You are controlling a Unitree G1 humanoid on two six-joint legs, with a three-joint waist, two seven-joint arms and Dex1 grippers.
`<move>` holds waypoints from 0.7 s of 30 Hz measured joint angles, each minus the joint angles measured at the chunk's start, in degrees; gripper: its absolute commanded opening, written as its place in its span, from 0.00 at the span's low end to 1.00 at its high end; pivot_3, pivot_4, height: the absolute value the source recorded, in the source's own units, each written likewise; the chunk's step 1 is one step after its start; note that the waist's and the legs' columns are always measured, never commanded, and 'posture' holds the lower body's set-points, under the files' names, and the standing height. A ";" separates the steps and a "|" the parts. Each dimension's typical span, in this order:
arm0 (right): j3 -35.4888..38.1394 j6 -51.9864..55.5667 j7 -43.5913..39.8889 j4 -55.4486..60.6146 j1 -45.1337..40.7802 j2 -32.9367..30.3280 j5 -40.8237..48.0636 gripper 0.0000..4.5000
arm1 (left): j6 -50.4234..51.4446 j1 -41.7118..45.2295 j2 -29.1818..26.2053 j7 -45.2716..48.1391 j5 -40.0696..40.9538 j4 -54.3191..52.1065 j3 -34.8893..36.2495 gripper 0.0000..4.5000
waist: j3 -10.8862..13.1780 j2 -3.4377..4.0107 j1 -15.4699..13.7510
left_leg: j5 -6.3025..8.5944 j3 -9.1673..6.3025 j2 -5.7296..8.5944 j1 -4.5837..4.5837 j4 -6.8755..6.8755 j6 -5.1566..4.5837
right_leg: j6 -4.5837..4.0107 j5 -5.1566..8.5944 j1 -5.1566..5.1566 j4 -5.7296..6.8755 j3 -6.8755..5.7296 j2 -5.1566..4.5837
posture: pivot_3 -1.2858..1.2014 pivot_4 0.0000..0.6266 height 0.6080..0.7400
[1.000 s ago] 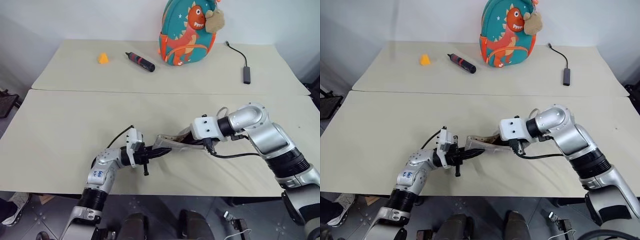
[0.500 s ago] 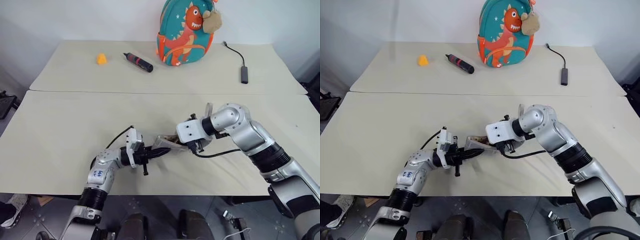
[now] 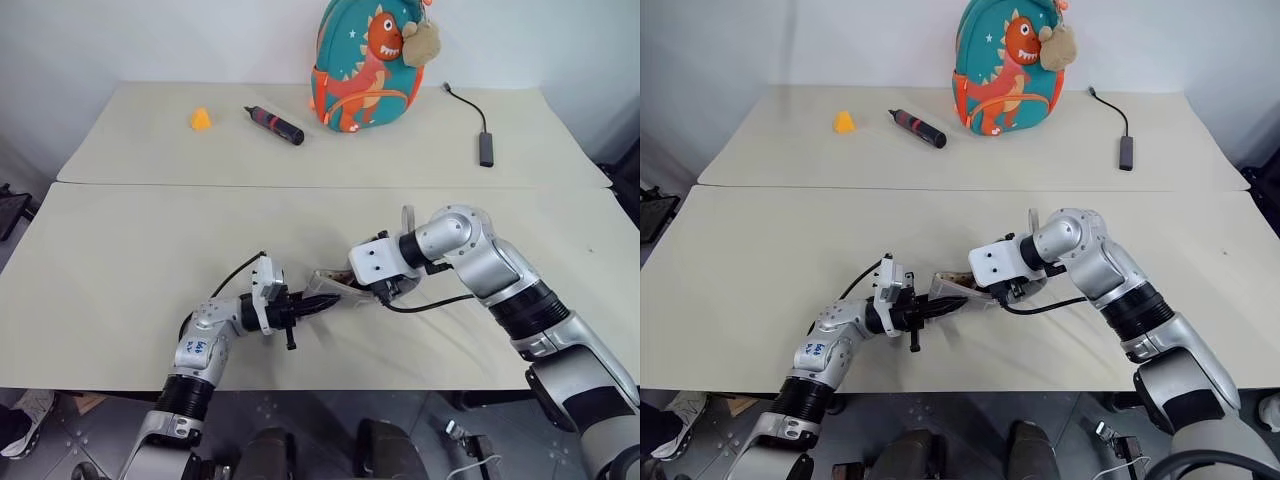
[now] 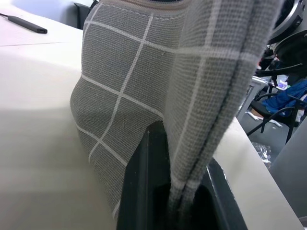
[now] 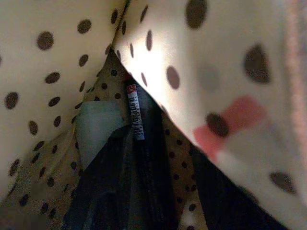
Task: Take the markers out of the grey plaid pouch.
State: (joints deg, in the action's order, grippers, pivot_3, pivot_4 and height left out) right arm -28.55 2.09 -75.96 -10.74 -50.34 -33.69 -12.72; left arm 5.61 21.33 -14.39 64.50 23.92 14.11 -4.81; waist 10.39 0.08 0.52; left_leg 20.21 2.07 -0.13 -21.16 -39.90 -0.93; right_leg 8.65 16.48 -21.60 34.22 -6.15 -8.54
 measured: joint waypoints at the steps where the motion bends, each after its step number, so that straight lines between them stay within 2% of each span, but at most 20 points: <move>1: -0.10 -0.48 -0.31 -0.36 0.00 0.12 -0.09 0.30 | -0.02 0.00 -0.01 0.00 0.00 0.06 0.00 0.00 | 0.00 0.00 0.04 | 0.00 0.00 0.00 0.00 0.00 0.00 | 0.00 0.00 0.00 0.00 0.00 0.00 | 0.52 0.24 1.00; 2: -0.24 -0.90 -0.61 -0.62 0.01 0.18 -0.10 0.21 | -0.03 0.00 -0.02 0.00 -0.01 0.10 0.01 0.00 | 0.00 0.00 0.10 | 0.00 0.00 0.00 0.00 0.00 0.00 | 0.00 0.00 0.00 0.00 0.00 0.00 | 0.52 0.24 1.00; 6: 0.06 -2.69 -1.16 -0.75 0.02 0.54 0.25 0.00 | -0.24 0.00 -0.16 0.01 -0.01 0.15 0.57 0.00 | -0.04 0.00 0.50 | -0.01 0.00 -0.01 0.09 -0.01 0.01 | 0.00 0.00 0.07 0.05 0.00 0.00 | 0.52 0.24 1.00; 12: 2.59 -6.08 -1.97 -1.31 1.55 -0.86 3.53 0.00 | -0.40 0.00 0.01 0.14 0.04 0.05 0.71 0.00 | -0.01 0.00 0.59 | -0.01 -0.06 0.01 -0.05 -0.02 0.01 | 0.00 0.00 0.01 0.00 -0.02 -0.02 | 0.52 0.24 1.00; 21: 14.00 -9.78 -6.90 -1.53 6.15 -5.05 19.18 0.00 | -0.40 -0.82 -0.27 0.04 0.33 -1.86 1.02 0.00 | 0.06 0.02 -0.43 | 0.00 -0.03 0.03 -0.10 0.13 0.00 | 0.01 -0.01 0.01 -0.21 -0.06 -0.02 | 0.52 0.24 1.00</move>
State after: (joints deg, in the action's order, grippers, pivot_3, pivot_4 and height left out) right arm -14.55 -7.69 -82.86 -12.27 -44.19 -38.74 6.46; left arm 5.22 20.52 -14.66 64.54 24.25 12.25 -3.79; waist 10.45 0.10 0.09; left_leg 20.21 2.04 -0.10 -21.26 -39.77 -0.93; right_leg 8.66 16.47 -21.60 34.01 -6.21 -8.56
